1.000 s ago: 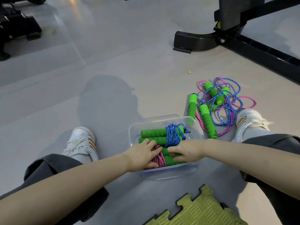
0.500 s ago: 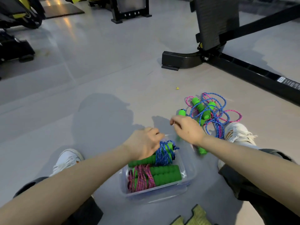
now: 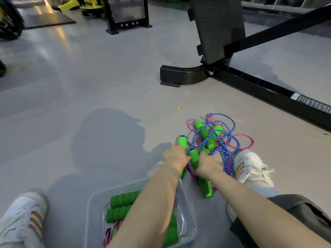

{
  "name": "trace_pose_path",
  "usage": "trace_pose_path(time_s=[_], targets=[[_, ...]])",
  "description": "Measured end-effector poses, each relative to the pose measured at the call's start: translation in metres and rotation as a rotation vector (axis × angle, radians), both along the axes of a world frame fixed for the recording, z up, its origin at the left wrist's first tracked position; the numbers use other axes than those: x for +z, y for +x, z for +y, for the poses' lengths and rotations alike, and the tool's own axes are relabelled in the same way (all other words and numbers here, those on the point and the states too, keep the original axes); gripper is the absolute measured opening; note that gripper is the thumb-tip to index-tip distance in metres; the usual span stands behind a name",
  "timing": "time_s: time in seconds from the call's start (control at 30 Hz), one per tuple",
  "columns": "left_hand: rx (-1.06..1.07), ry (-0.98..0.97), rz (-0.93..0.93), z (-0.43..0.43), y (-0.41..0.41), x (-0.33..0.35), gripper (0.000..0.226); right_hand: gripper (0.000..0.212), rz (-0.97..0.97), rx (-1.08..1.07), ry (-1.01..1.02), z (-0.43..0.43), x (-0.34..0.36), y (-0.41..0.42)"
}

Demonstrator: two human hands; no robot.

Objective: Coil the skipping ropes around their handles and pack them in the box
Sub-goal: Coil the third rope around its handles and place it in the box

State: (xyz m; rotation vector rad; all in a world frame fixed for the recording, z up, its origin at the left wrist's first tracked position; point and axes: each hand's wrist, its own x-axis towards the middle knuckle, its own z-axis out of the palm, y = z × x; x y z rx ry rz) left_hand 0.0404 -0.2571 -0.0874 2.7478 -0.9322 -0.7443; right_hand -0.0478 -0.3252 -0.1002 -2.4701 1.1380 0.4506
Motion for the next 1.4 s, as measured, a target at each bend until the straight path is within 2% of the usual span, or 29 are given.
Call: trace_pose_path(time_s=[0.07,0.17,0.23,0.33,0.4,0.47,0.53,0.6,0.63,0.73,0.77,0.83,0.9,0.97,1.0,1.07,1.2,1.3,1.37,1.4], targets=[[0.012,0.013,0.005,0.003,-0.001,-0.009,0.040,0.054,-0.043,-0.012,0.022,0.000,0.001,0.001],[0.070,-0.058,0.102,0.010,0.004,-0.011,0.031,0.037,-0.180,-0.121,0.148,-0.009,0.006,0.004],[0.172,-0.236,0.267,0.015,0.014,-0.004,0.018,0.036,-0.332,-0.257,0.277,-0.015,0.018,0.010],[0.293,-0.483,0.457,0.026,0.026,0.029,0.008,0.038,-0.612,-0.418,0.642,-0.015,0.050,0.026],[0.330,-0.553,0.530,0.037,0.031,0.060,0.010,0.031,-0.693,-0.404,0.825,-0.009,0.076,0.041],[0.350,-0.624,0.565,0.052,0.037,0.091,0.018,0.024,-0.714,-0.356,0.905,0.002,0.099,0.057],[0.366,-0.692,0.570,0.070,0.045,0.118,0.016,0.014,-0.724,-0.325,0.997,0.016,0.120,0.068],[0.343,-0.750,0.581,0.093,0.053,0.143,0.005,0.013,-0.743,-0.263,1.104,0.035,0.143,0.076],[0.312,-0.761,0.592,0.104,0.055,0.152,0.014,0.014,-0.758,-0.229,1.133,0.043,0.152,0.078],[0.174,-0.724,0.611,0.136,0.065,0.183,0.045,0.018,-0.828,-0.153,1.172,0.068,0.184,0.085],[0.127,-0.714,0.606,0.145,0.067,0.194,0.046,0.016,-0.851,-0.128,1.173,0.074,0.194,0.086],[0.099,-0.714,0.553,0.161,0.069,0.215,0.029,0.007,-0.885,-0.079,1.080,0.085,0.213,0.086],[0.084,-0.696,0.490,0.177,0.073,0.234,0.018,0.004,-0.967,-0.078,0.761,0.088,0.224,0.085],[0.014,-0.626,0.466,0.191,0.078,0.248,0.017,0.011,-1.177,-0.120,0.417,0.081,0.226,0.085],[-0.026,-0.579,0.478,0.197,0.079,0.253,0.017,0.013,-1.269,-0.107,0.362,0.078,0.228,0.084],[-0.085,-0.488,0.537,0.207,0.077,0.261,0.017,0.020,-1.279,0.029,0.452,0.080,0.238,0.081],[-0.109,-0.436,0.616,0.218,0.074,0.261,0.020,0.043,-1.030,0.282,0.847,0.093,0.252,0.076],[-0.084,-0.467,0.609,0.222,0.073,0.257,0.024,0.041,-1.026,0.330,0.851,0.096,0.245,0.077],[-0.118,-0.458,0.401,0.221,0.072,0.255,0.045,0.032,-1.070,0.292,0.859,0.093,0.238,0.081],[-0.125,-0.431,0.190,0.220,0.071,0.251,0.061,0.029,-1.092,0.249,0.865,0.091,0.235,0.082]])
